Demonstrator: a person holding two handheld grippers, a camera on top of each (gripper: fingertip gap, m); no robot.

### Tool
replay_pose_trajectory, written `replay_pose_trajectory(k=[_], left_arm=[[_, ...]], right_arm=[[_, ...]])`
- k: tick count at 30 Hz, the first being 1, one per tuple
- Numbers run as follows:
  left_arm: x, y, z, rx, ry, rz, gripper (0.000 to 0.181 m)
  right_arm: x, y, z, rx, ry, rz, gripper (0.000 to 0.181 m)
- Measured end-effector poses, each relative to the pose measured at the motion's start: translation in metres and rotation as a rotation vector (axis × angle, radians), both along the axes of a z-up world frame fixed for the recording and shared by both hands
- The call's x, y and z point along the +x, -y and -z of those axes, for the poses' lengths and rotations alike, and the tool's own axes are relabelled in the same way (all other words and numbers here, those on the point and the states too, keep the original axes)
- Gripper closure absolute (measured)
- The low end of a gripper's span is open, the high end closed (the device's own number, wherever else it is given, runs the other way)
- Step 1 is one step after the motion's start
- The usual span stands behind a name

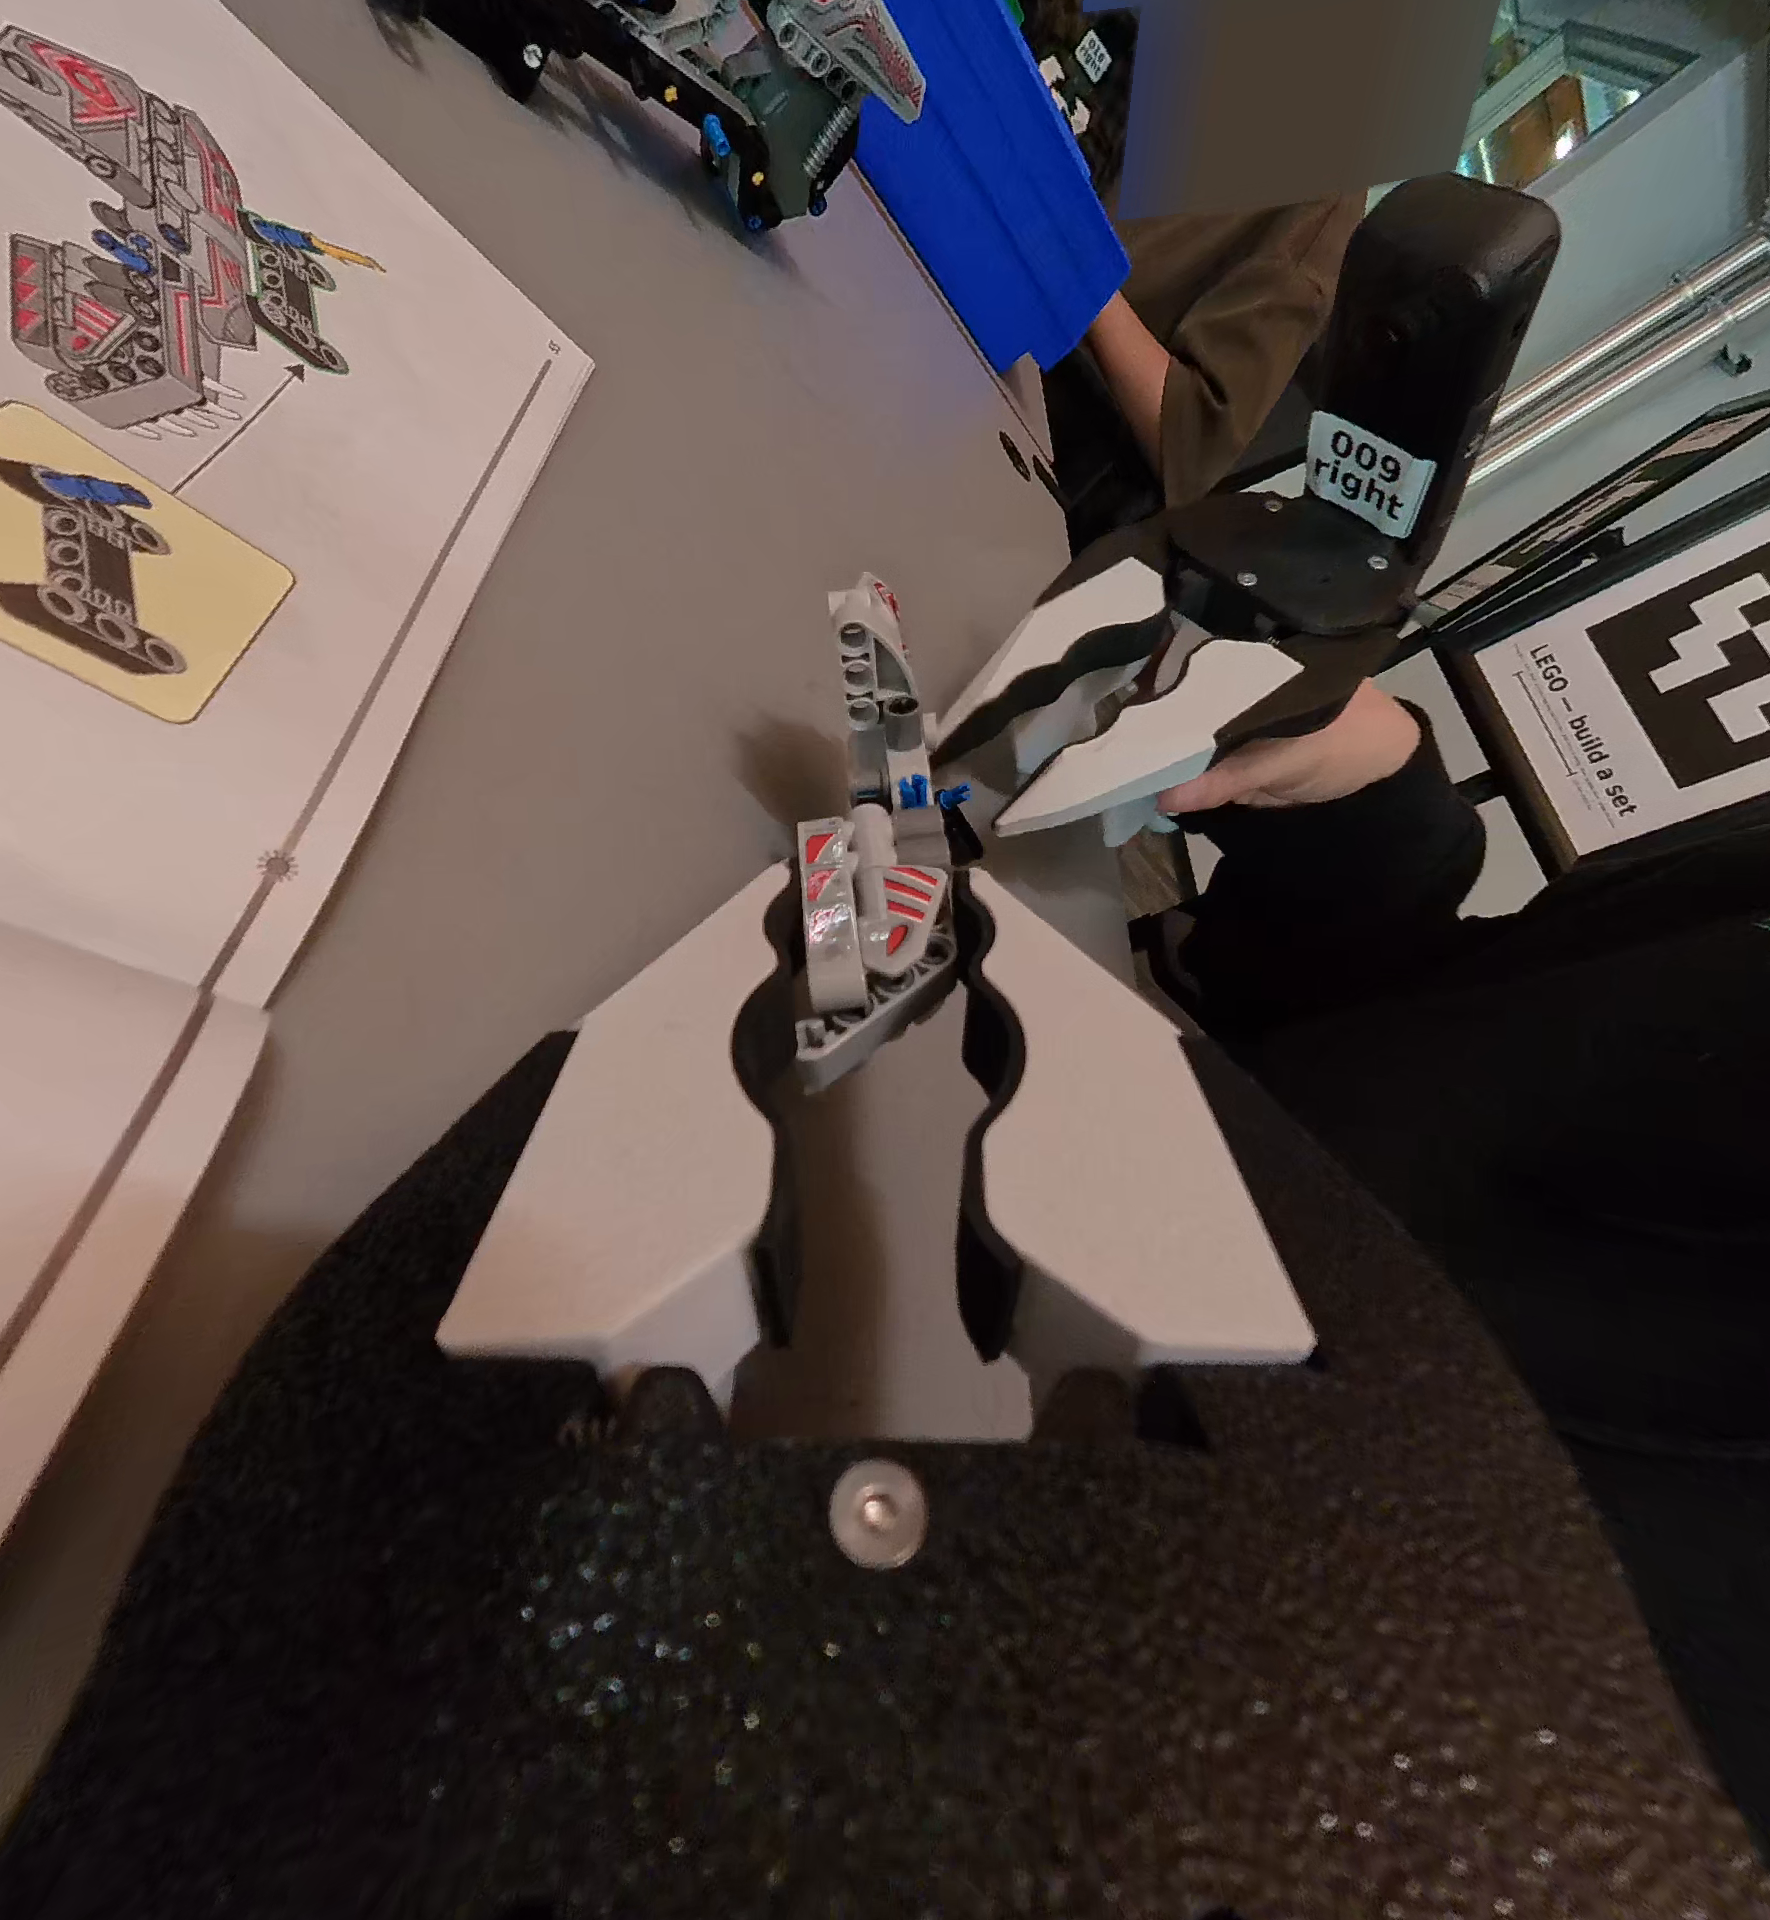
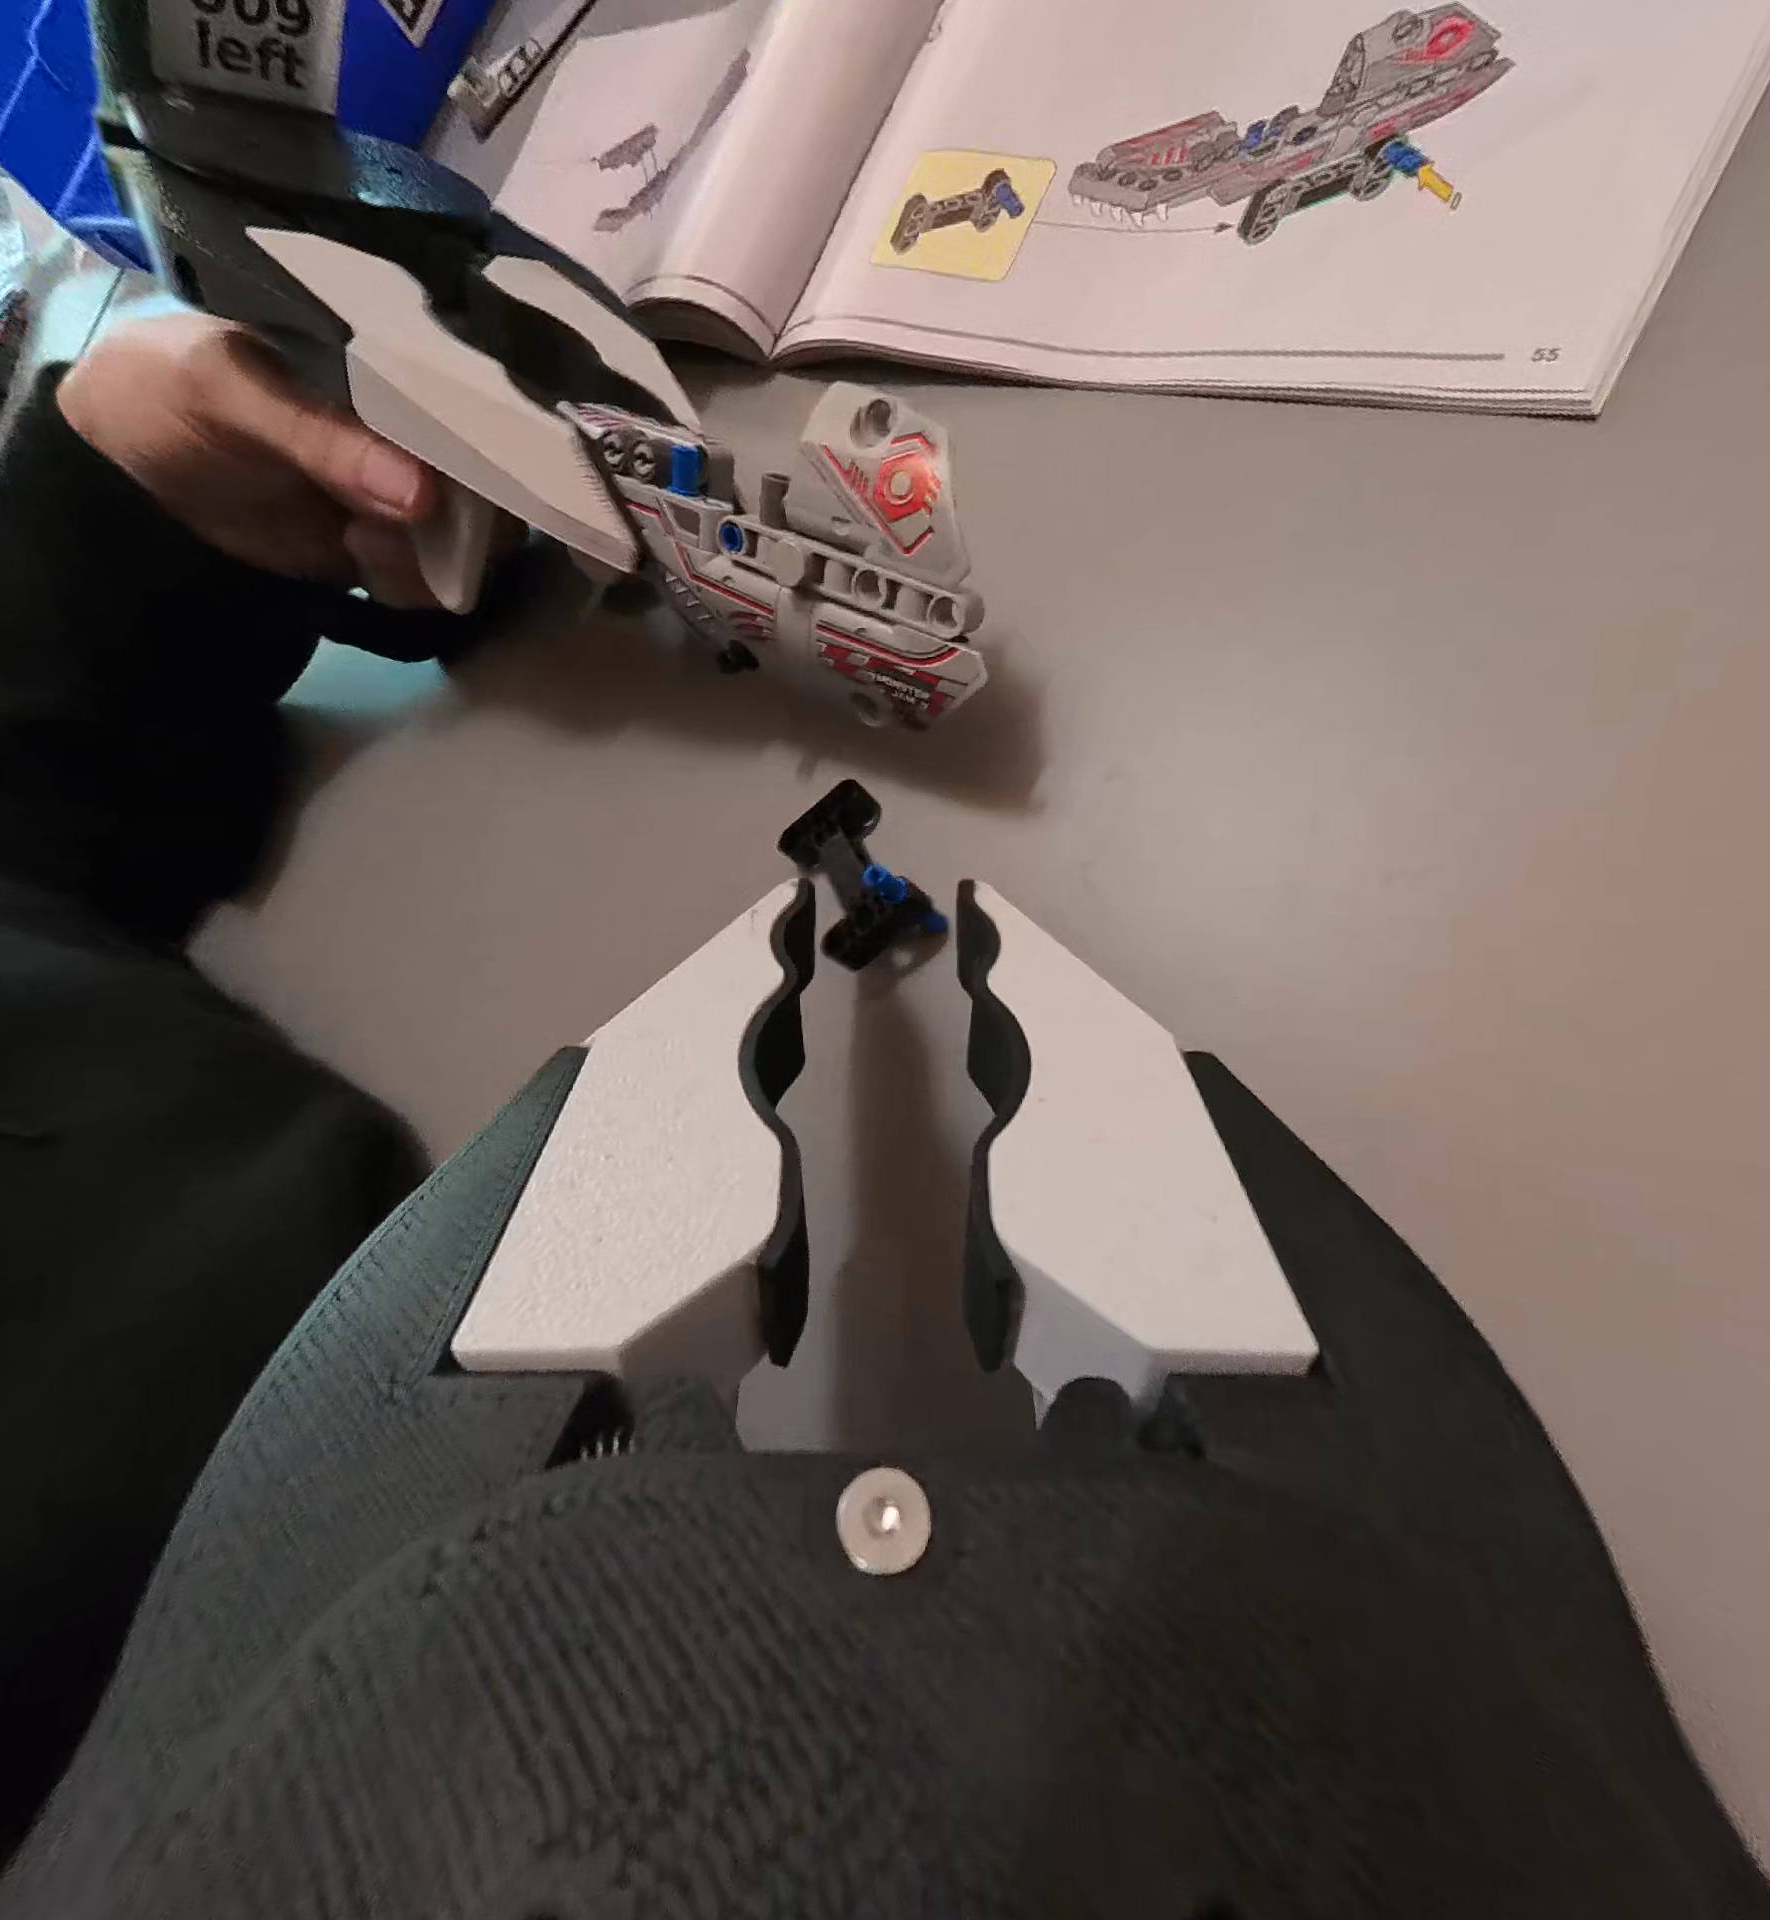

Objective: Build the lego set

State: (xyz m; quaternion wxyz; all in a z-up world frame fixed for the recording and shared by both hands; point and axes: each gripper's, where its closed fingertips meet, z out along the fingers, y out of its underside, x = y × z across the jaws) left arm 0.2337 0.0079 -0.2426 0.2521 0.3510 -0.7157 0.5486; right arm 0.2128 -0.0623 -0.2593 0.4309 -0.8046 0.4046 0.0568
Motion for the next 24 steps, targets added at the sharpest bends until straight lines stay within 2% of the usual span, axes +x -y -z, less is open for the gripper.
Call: replay_pose_trajectory(k=[7,14,19,24], left_arm=[[0.000,0.000,0.001,0.003,-0.002,0.002,0.156],[-0.001,0.000,0.001,0.002,-0.009,0.003,0.156],[0.000,0.000,0.003,0.000,-0.033,-0.006,0.156],[0.001,0.000,0.003,-0.001,-0.038,-0.015,0.156]], right_arm=[[-0.001,0.000,-0.004,-0.060,0.010,-0.023,0.172],[0.001,-0.009,0.008,-0.119,0.035,-0.068,0.171],[-0.011,-0.018,0.008,-0.125,0.151,-0.178,0.171],[-0.017,-0.021,0.008,-0.138,0.245,-0.172,0.170]])
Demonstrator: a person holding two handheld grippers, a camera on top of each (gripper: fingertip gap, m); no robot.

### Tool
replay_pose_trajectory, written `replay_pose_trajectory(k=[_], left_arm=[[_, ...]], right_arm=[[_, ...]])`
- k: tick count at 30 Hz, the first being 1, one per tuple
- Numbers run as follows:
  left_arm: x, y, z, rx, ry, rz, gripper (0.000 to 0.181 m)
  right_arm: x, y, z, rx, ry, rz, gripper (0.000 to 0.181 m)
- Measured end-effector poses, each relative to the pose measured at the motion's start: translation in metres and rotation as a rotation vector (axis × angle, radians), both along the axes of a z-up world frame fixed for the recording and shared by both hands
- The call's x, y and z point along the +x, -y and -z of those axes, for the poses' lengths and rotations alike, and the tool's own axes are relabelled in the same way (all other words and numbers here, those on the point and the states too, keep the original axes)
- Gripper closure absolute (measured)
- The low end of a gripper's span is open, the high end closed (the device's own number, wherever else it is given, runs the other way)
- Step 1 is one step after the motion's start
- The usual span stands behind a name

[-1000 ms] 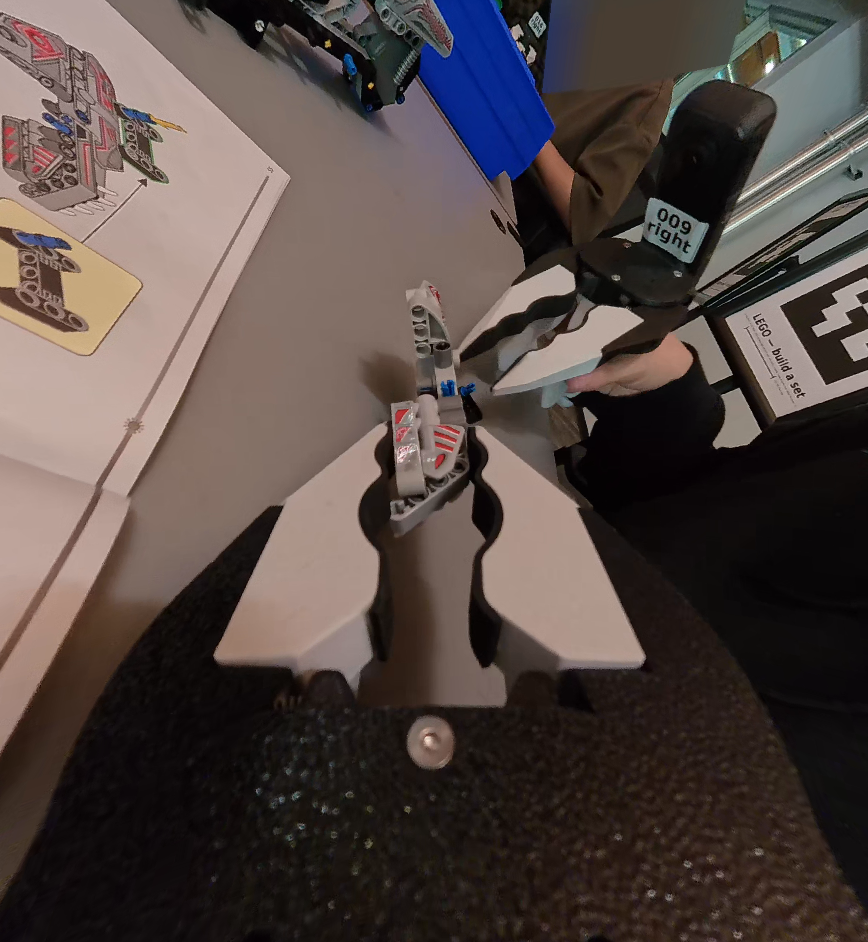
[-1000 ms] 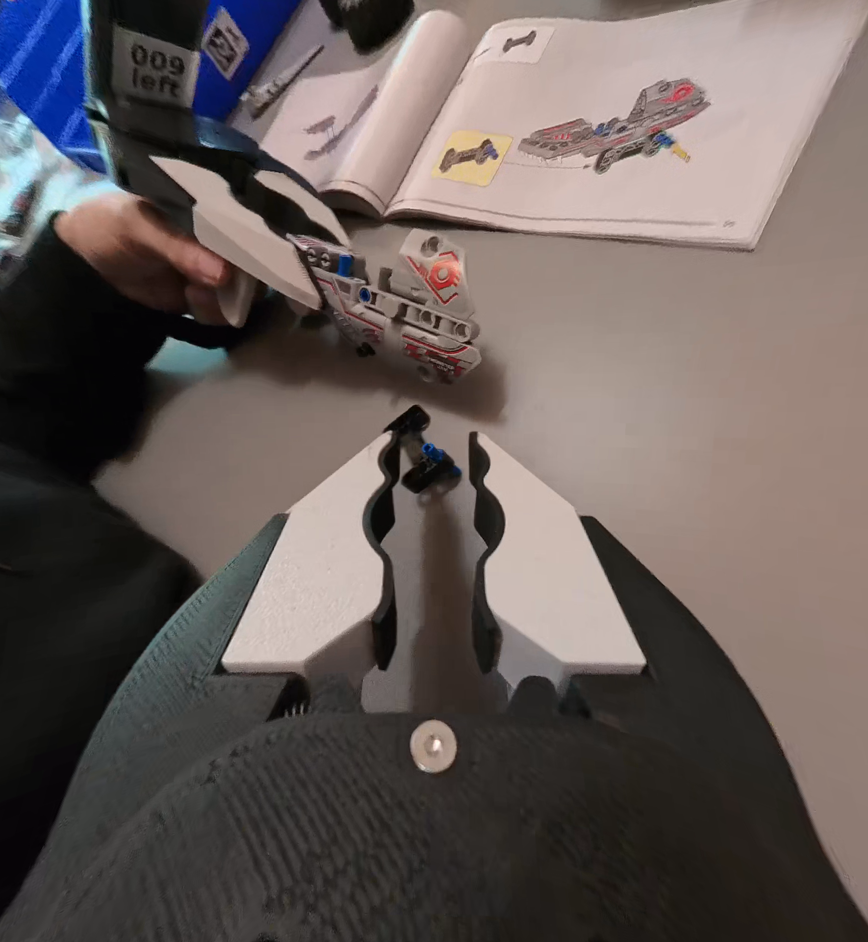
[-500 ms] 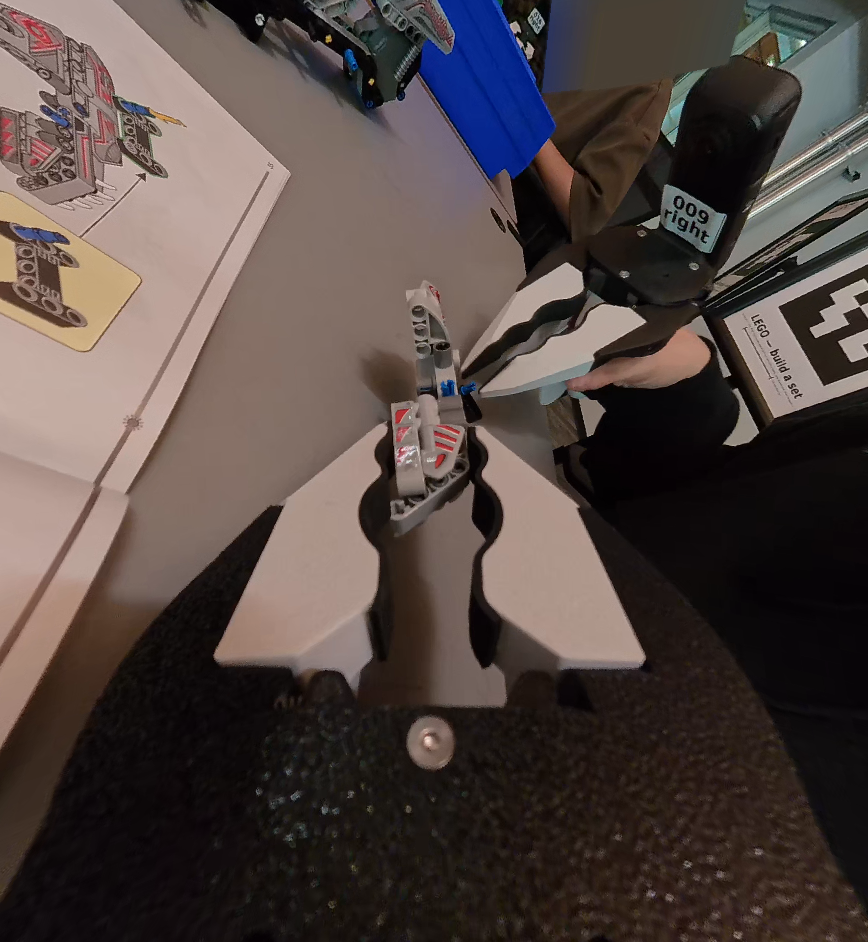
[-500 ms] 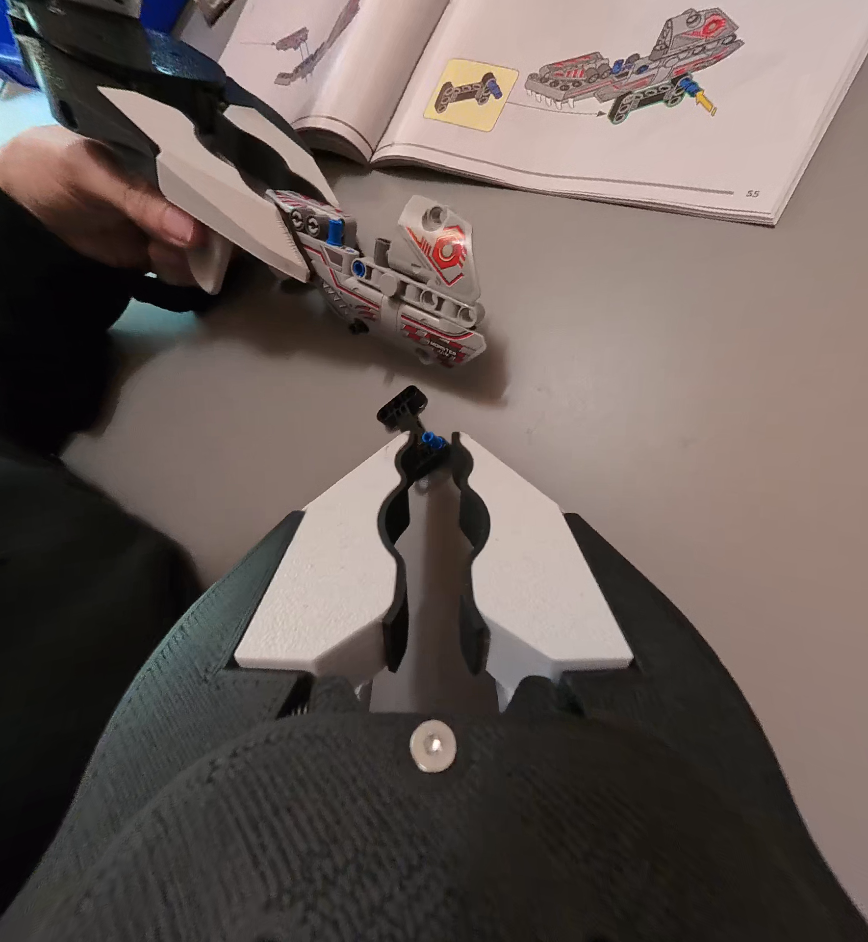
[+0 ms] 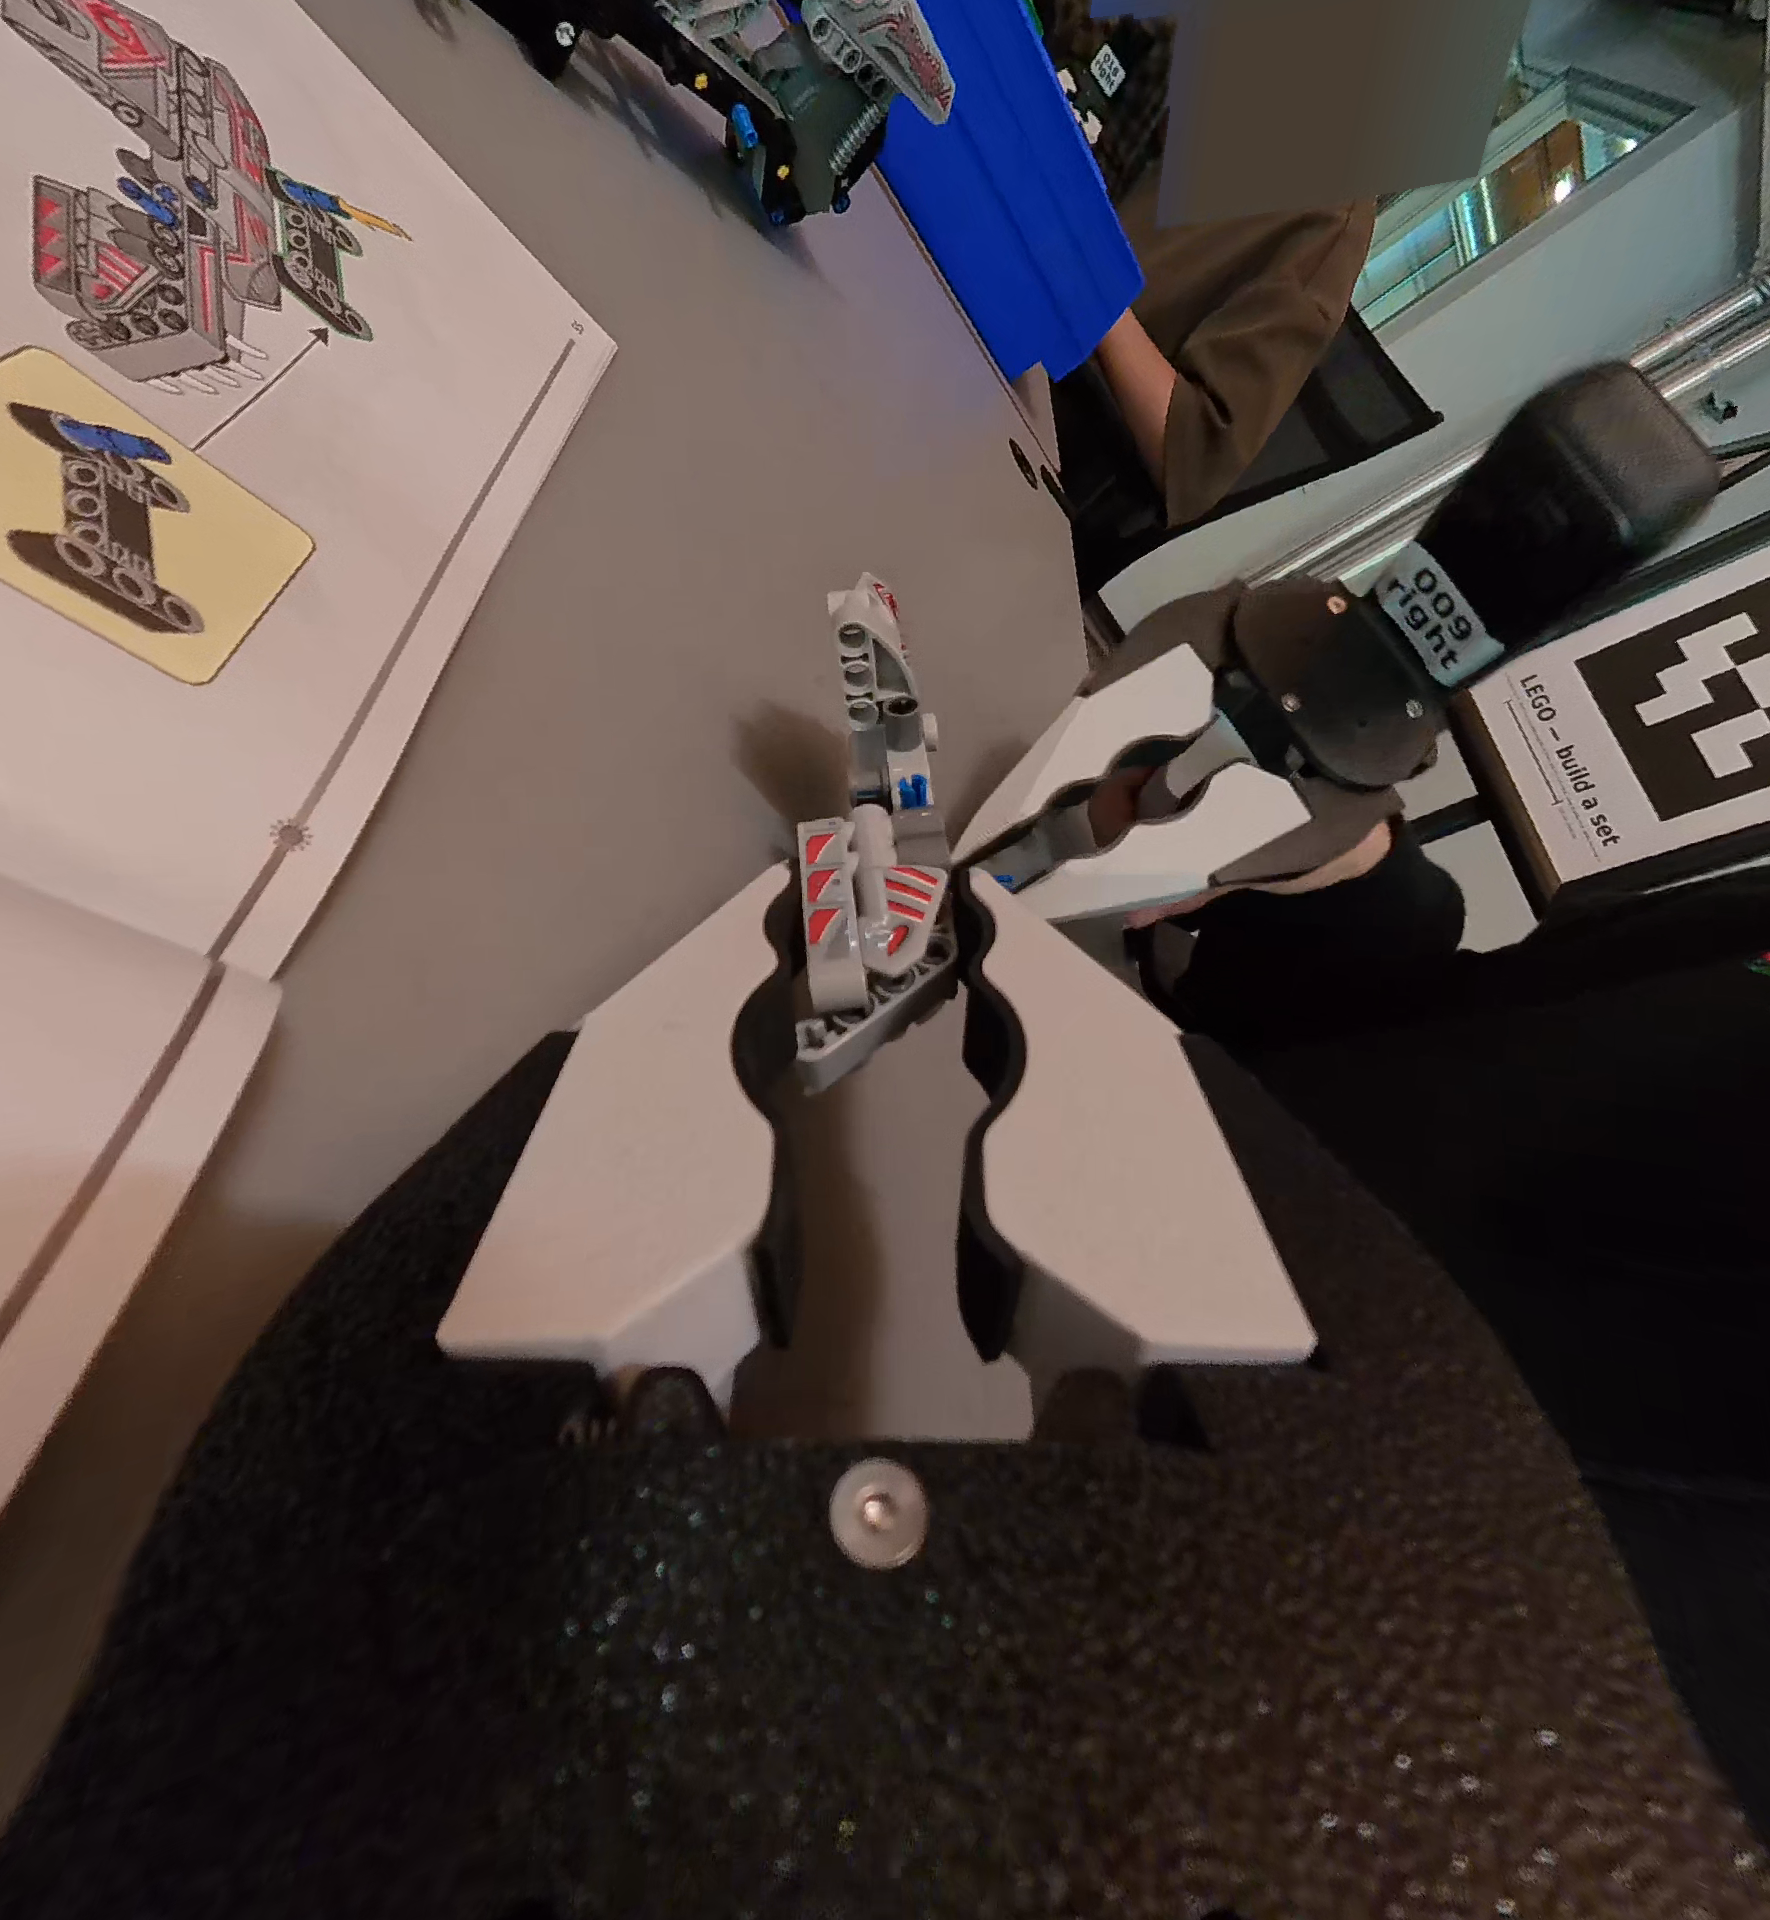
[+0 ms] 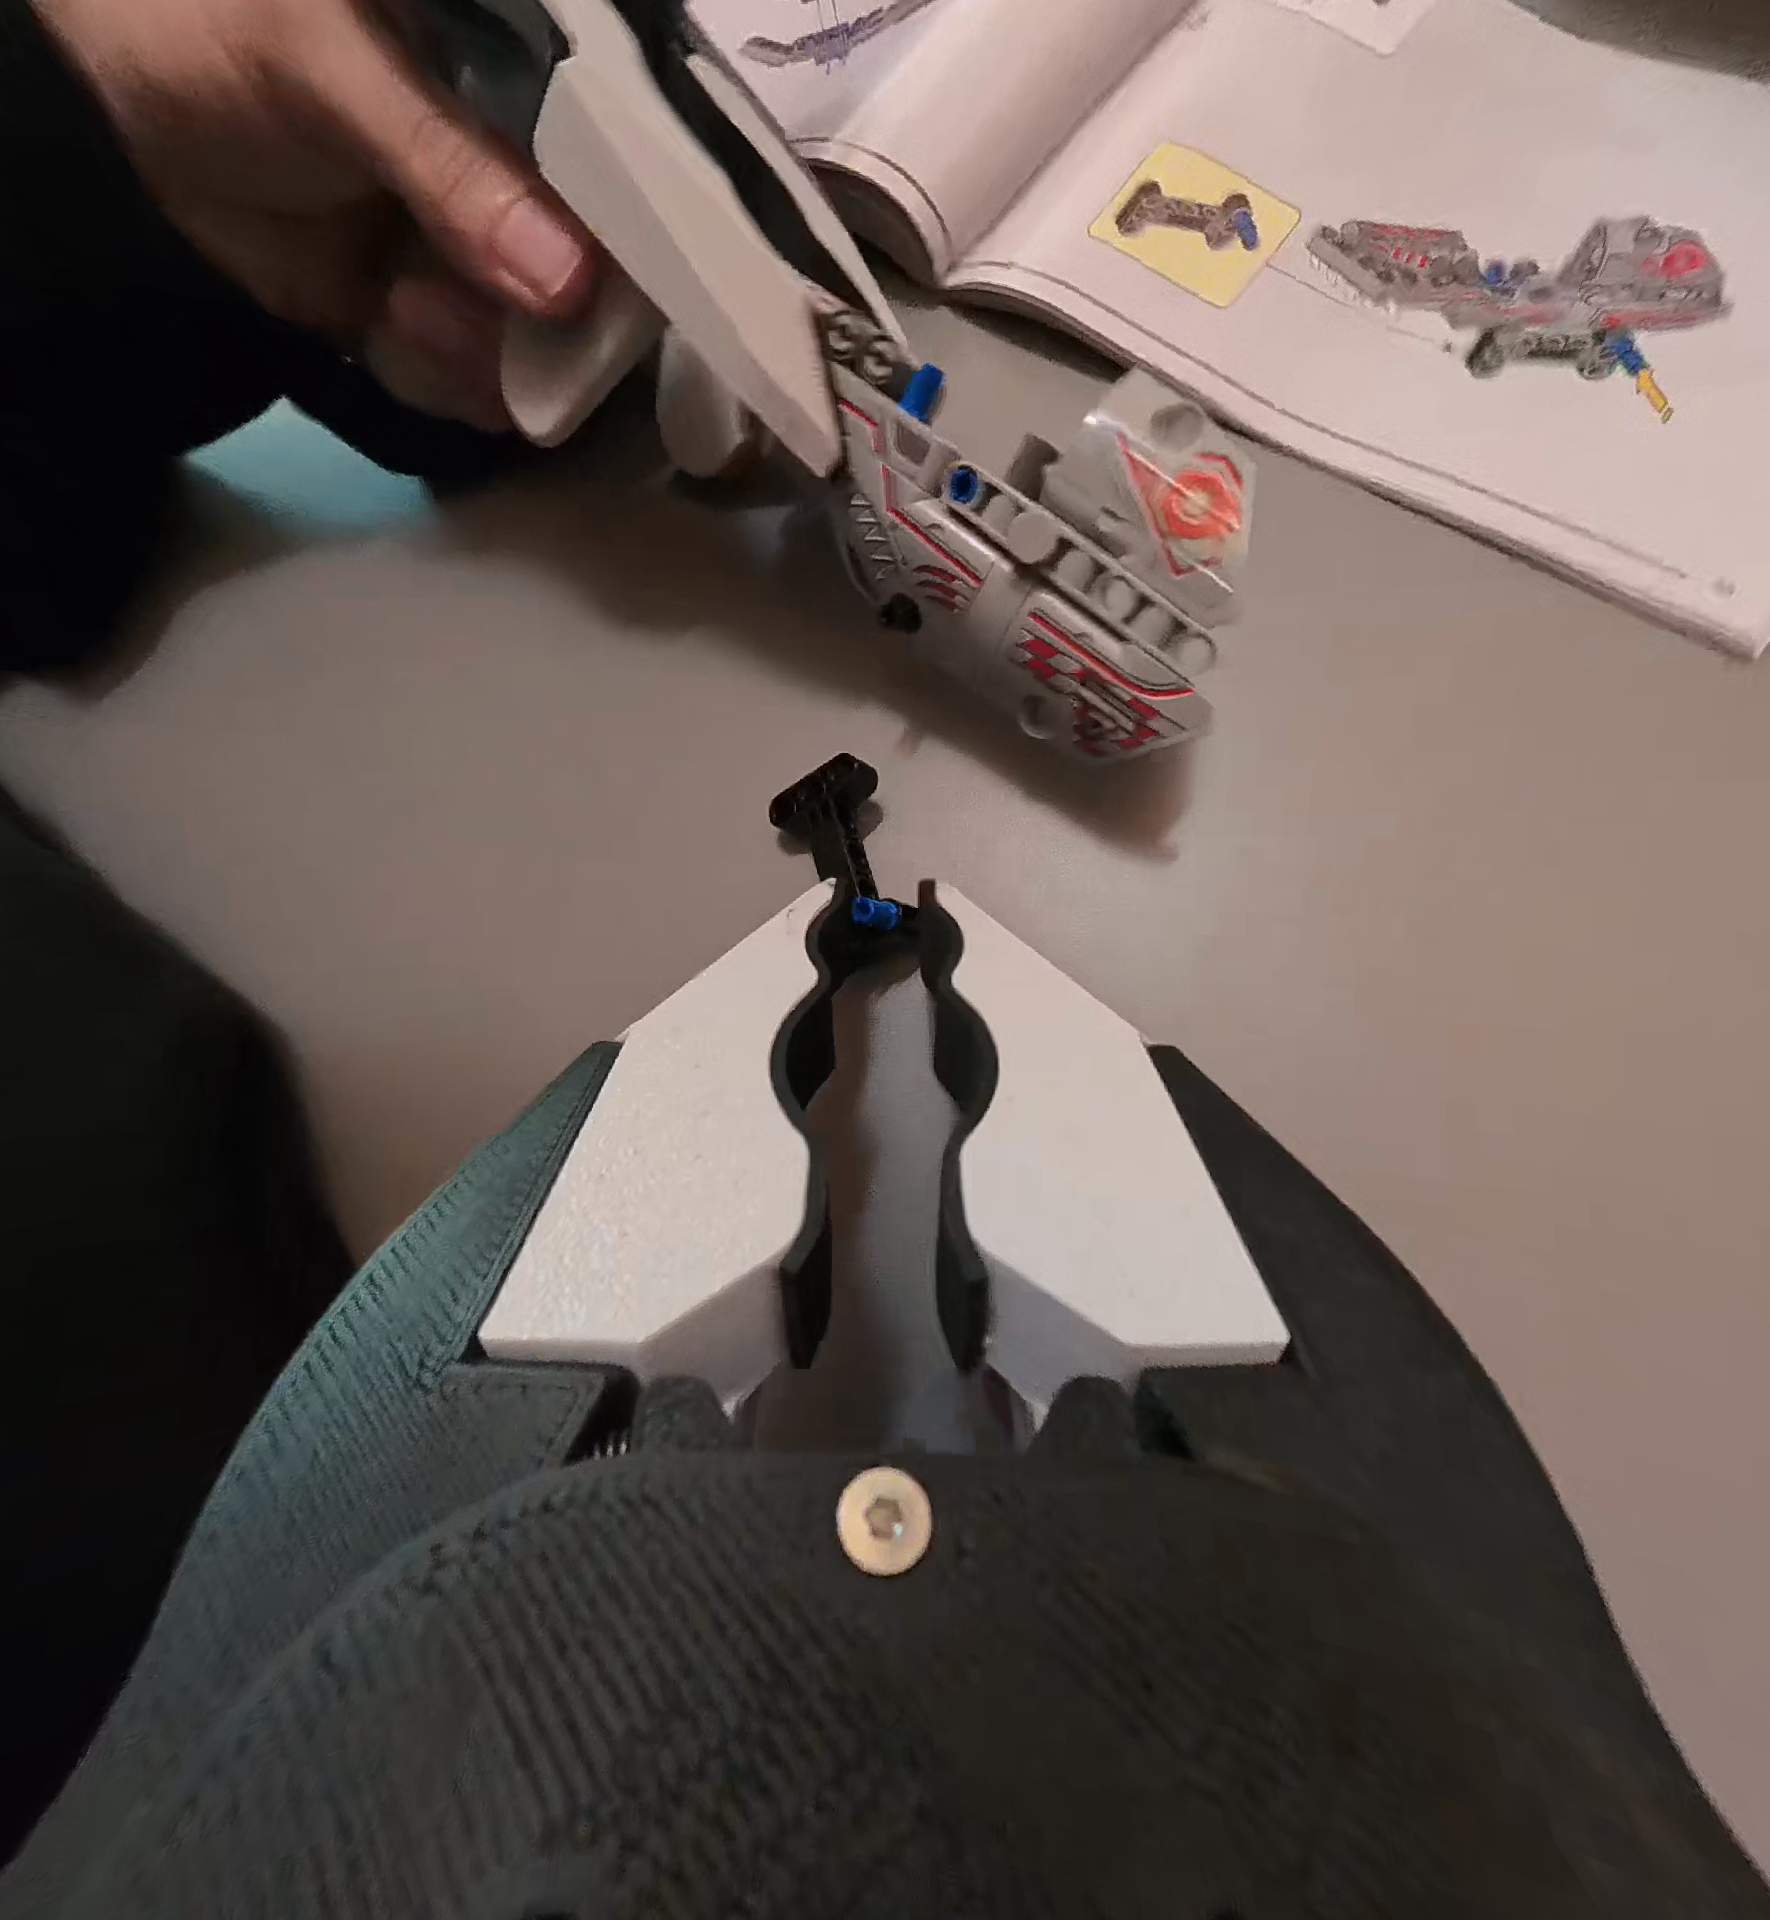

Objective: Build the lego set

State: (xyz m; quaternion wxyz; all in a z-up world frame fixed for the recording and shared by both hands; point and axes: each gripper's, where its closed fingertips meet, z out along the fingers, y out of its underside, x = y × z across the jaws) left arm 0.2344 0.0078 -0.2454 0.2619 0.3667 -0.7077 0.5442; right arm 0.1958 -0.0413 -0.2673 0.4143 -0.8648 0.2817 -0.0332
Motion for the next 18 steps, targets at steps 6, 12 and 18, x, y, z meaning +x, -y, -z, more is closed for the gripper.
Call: replay_pose_trajectory(k=[6,12,18], left_arm=[[-0.006,0.003,0.004,0.053,0.042,0.035,0.156],[-0.010,0.005,0.007,0.098,0.090,0.071,0.156],[-0.010,0.007,0.007,0.106,0.111,0.082,0.157]], right_arm=[[-0.006,-0.006,-0.004,-0.078,0.356,-0.140,0.178],[-0.002,-0.002,-0.007,-0.222,0.721,-0.229,0.178],[0.004,0.004,-0.012,-0.184,0.643,-0.144,0.147]])
